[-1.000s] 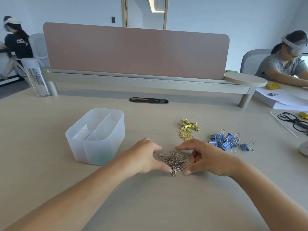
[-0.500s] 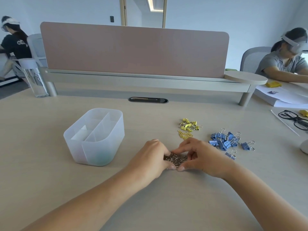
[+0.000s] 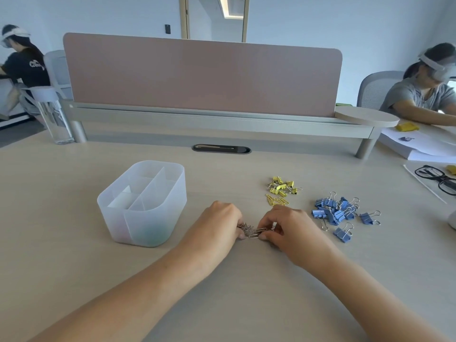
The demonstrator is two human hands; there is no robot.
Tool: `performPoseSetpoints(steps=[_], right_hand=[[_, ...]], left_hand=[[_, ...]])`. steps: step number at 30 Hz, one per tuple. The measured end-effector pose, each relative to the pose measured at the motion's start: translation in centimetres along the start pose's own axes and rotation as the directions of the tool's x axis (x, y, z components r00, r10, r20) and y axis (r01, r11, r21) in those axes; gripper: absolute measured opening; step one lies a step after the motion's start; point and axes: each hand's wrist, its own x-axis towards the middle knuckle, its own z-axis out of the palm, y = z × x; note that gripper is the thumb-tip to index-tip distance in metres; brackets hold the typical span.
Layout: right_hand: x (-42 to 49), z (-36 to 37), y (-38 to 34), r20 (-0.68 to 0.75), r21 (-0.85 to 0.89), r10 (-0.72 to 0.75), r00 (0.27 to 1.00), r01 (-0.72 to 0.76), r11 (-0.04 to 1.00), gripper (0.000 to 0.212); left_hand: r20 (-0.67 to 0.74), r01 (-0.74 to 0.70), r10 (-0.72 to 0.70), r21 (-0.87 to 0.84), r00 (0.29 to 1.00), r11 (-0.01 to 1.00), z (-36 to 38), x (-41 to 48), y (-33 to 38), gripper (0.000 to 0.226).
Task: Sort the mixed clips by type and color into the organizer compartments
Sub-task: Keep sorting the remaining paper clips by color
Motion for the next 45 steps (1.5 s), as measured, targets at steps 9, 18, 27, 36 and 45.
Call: performPoseSetpoints(steps=[9, 18, 27, 36, 45], right_hand=[[-0.1, 0.3, -0.8, 0.046, -0.274, -0.005, 0.999, 0.018, 0.962, 0.014], [0.9, -0.5, -1.2, 0.218, -0.440, -0.091, 0.972, 0.181, 0.880, 0.019], [2.5, -1.3, -3.2, 0.348, -0.579, 0.062, 0.935, 0.163, 0.799, 0.022], [2.2, -2.4, -2.5, 0.238, -0.302, 0.115, 0.964, -0.039, 0.952, 0.018], [1.8, -2.5, -2.9, 0.058, 0.030, 0.175, 0.983, -0.177, 0.984, 0.014]], left_hand=[[-0.117, -0.049, 0.046, -0.026, 0.992, 0.998, 0.0, -0.4, -1.3, 0.019], [-0.109, -0.061, 0.056, -0.036, 0.992, 0.998, -1.0, -0.2, -1.5, 0.017], [-0.128, -0.093, 0.078, -0.120, 0.989, 0.988, -3.4, -0.3, -1.2, 0.016], [-0.110, -0.066, 0.046, -0.185, 0.993, 0.981, -4.3, -0.8, -2.2, 0.011], [-0.088, -0.025, -0.005, -0.342, 0.996, 0.939, -6.2, -1.3, -2.9, 0.005]])
